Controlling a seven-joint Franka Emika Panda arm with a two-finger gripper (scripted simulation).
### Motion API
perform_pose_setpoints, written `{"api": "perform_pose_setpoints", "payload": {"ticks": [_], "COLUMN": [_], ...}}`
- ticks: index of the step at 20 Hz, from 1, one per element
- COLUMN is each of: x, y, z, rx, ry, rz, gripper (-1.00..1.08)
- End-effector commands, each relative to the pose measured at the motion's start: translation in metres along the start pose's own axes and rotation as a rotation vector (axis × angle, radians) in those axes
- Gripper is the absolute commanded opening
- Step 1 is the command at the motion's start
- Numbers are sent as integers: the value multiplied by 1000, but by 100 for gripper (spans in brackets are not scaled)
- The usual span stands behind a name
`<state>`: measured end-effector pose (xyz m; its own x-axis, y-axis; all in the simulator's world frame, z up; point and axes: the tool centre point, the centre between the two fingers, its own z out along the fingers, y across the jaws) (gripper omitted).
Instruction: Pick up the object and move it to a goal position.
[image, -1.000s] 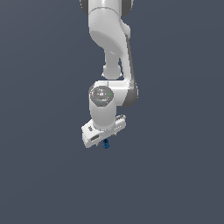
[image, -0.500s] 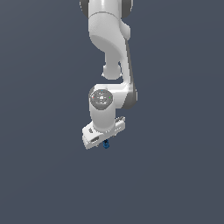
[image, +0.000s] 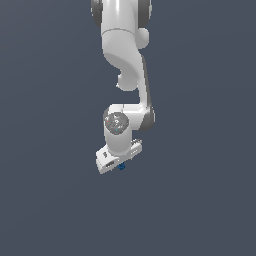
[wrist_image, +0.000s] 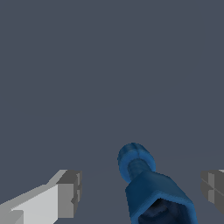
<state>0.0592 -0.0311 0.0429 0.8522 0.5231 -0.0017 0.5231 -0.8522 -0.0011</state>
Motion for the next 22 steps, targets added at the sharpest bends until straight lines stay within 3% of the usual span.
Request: {"api": "perform_pose_setpoints", "payload": {"ticks": [1, 2, 15, 22], "x": [1, 1, 0, -15], "y": [1, 1, 2, 10], "z": [0, 0, -2, -24], "rx": [-1, -1, -1, -1], "ry": [2, 2, 2, 2], "rz": [0, 0, 0, 0], "gripper": [100, -100, -100, -100]}}
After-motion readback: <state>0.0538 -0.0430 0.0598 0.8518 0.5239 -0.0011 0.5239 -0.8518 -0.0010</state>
